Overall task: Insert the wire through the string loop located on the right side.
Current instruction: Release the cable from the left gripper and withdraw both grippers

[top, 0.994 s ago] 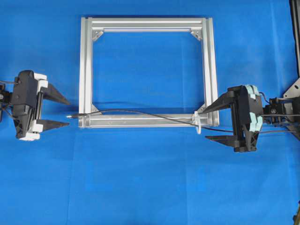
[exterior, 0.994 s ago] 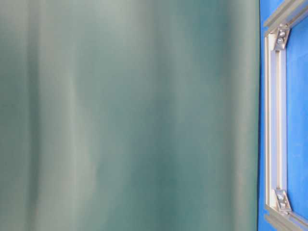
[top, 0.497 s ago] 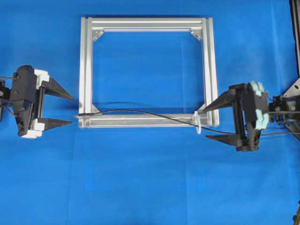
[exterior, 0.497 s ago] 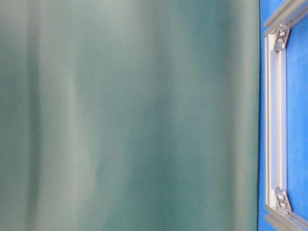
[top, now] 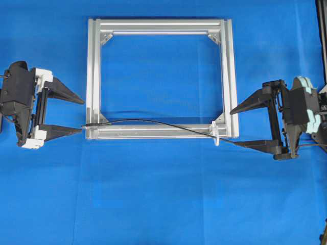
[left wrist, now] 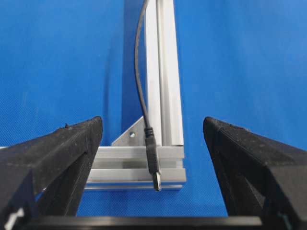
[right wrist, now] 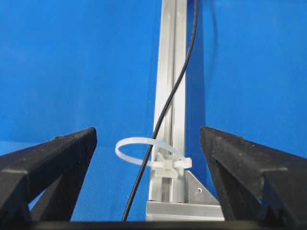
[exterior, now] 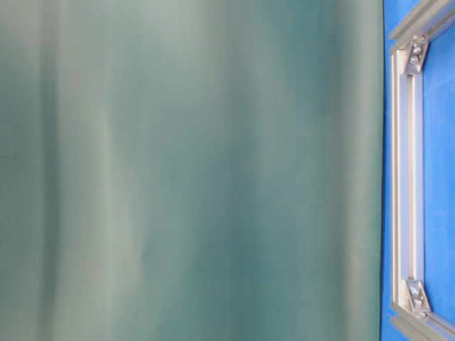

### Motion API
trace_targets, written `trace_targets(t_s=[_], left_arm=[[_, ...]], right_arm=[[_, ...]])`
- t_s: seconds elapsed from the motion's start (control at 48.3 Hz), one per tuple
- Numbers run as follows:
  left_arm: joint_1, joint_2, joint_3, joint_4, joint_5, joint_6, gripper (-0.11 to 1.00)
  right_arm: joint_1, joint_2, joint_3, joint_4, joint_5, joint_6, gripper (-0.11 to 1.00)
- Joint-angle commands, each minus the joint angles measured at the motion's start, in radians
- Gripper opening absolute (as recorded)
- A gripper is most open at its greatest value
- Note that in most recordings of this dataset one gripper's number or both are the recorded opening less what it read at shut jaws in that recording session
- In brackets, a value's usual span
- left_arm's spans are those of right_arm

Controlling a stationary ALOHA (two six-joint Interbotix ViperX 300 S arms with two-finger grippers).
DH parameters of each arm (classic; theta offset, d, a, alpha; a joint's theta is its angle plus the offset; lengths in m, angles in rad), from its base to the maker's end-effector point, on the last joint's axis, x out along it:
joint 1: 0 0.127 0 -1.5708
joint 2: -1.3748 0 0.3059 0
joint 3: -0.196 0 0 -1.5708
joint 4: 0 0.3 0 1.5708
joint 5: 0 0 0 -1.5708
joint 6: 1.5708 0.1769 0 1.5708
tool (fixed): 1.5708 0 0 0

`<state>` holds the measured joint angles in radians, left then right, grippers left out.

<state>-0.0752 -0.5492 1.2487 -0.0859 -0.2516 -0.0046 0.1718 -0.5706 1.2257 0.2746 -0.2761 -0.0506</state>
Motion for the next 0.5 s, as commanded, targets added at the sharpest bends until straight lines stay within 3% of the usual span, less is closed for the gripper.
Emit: trace_targets(t_s=[0.0, 0.476], left_arm=[[0.008, -0.005, -0.018, 0.002, -0.002, 0.002, 0.82], [0.006, -0.006, -0.018, 0.002, 0.005, 0.0, 0.82]], right_arm=[[-0.003, -0.003, -0.02, -0.003, 0.0, -0.002, 0.94], [-0.003, 0.02, -0.026, -0.003, 0.0, -0.003, 0.94]])
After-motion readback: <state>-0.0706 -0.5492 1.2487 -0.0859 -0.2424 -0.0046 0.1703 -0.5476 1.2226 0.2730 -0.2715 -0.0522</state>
